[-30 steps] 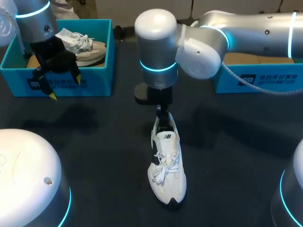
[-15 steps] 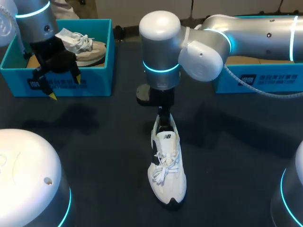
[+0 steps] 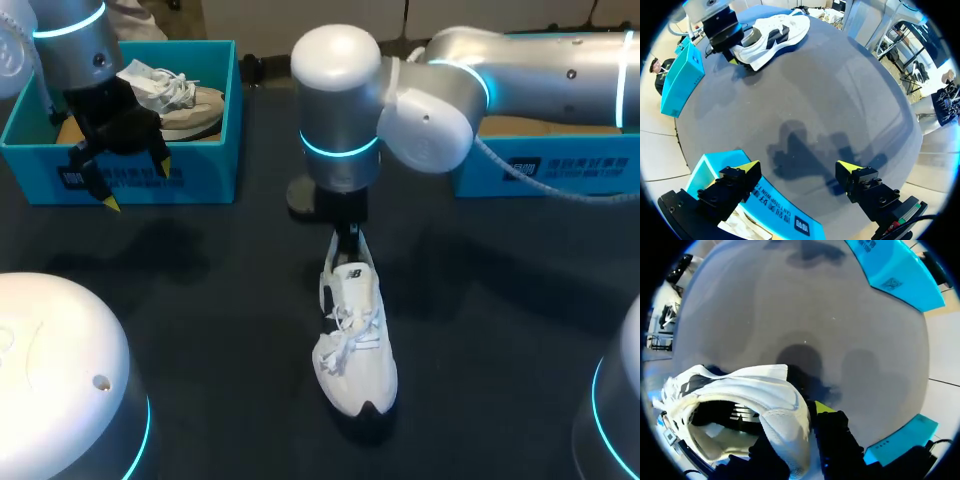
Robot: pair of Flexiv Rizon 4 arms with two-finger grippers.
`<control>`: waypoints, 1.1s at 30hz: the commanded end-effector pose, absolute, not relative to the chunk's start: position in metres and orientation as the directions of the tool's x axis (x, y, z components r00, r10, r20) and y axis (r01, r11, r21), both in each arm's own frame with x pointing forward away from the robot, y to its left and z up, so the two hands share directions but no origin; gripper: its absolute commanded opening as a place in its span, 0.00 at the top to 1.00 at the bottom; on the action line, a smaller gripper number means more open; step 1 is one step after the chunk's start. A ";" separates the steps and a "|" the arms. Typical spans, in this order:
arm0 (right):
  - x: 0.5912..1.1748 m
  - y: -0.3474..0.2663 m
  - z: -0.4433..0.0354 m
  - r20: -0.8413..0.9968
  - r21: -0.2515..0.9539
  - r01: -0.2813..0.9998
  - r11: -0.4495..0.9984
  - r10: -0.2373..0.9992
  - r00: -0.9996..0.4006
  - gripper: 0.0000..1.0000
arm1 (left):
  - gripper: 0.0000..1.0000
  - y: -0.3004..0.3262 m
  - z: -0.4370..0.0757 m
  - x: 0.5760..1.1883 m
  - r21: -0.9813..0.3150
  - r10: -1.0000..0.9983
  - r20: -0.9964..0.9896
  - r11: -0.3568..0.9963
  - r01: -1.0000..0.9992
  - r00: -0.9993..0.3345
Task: Take the shoe out of the shoebox, open the shoe tongue, remove and reinsert the insole, then place the shoe into the shoebox
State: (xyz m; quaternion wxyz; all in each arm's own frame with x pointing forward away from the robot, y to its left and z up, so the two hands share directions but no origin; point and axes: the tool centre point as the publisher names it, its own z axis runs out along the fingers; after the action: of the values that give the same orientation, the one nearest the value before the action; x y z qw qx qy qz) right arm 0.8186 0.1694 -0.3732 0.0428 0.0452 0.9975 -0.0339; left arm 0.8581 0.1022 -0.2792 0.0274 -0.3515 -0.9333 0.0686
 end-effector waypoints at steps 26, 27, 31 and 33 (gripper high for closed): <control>0.833 0.149 -0.219 -0.242 -0.095 0.016 0.995 -0.007 -0.970 1.00 | 0.00 0.103 -0.279 0.858 -0.145 0.660 0.004 0.743 0.653 -0.751; 0.833 0.149 -0.219 -0.242 -0.095 0.016 0.995 -0.007 -0.970 1.00 | 0.00 0.103 -0.279 0.858 -0.145 0.660 0.004 0.743 0.653 -0.751; 0.834 0.135 -0.207 -0.242 -0.142 0.039 0.989 0.004 -0.970 1.00 | 0.00 0.103 -0.279 0.858 -0.145 0.660 0.004 0.743 0.653 -0.751; 0.839 0.128 -0.196 -0.257 -0.157 0.038 0.987 -0.004 -0.967 1.00 | 0.00 0.103 -0.279 0.858 -0.145 0.660 0.004 0.743 0.653 -0.751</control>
State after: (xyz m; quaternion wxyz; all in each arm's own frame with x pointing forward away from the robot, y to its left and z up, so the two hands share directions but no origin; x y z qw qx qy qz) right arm 0.8385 0.1326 -0.2159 0.1297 0.0101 0.9886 -0.0763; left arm 0.8581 0.1022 -0.2792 0.0274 -0.3515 -0.9333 0.0686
